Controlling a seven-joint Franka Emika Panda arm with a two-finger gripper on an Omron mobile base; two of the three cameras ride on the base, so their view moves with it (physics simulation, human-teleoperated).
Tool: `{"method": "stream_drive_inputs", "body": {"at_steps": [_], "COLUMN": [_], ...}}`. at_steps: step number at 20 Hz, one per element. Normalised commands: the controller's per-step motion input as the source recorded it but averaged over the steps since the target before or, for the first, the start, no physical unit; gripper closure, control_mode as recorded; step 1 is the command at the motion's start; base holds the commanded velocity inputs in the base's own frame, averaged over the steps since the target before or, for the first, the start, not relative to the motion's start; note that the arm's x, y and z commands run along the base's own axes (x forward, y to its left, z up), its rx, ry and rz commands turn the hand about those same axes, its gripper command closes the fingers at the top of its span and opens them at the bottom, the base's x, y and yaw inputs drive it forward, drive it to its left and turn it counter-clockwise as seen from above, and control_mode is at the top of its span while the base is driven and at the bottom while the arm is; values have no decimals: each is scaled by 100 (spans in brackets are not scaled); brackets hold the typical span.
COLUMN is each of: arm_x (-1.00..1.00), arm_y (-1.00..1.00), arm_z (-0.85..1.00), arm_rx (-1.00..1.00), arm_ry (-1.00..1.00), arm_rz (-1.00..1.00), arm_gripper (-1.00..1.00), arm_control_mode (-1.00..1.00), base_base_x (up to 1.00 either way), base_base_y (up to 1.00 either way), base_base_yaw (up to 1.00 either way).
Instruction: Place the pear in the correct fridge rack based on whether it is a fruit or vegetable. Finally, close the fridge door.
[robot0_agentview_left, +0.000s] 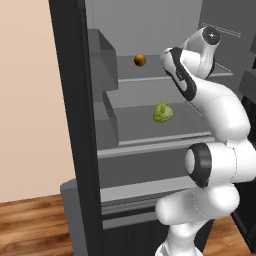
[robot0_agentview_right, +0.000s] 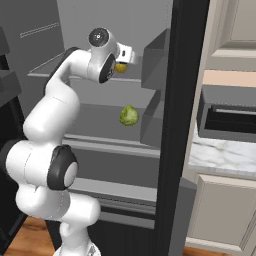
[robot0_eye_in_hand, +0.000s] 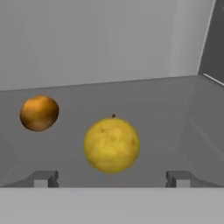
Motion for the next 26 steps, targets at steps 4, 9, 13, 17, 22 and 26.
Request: {"method": "stream_drive_inputs", "body": {"at_steps": [4, 9, 13, 17, 22, 26], "arm_x": [-100, -100, -100, -87, -47, 0], "arm_y": [0, 0, 15, 33, 24, 0], "arm_z": [0, 0, -33, -64, -62, -1], "arm_rx": [0, 0, 0, -4, -5, 0], "arm_ry": [-6, -2, 11, 25, 29, 3], "arm_rz": [0, 0, 0, 0, 0, 0], "arm_gripper": [-100, -100, -100, -100, -100, -100], "arm_control_mode": [-100, -100, -100, -100, -100, -100], "base_base_x": [0, 0, 0, 0, 0, 0], "base_base_y": [0, 0, 0, 0, 0, 0], "base_base_yaw": [0, 0, 0, 0, 0, 0]}}
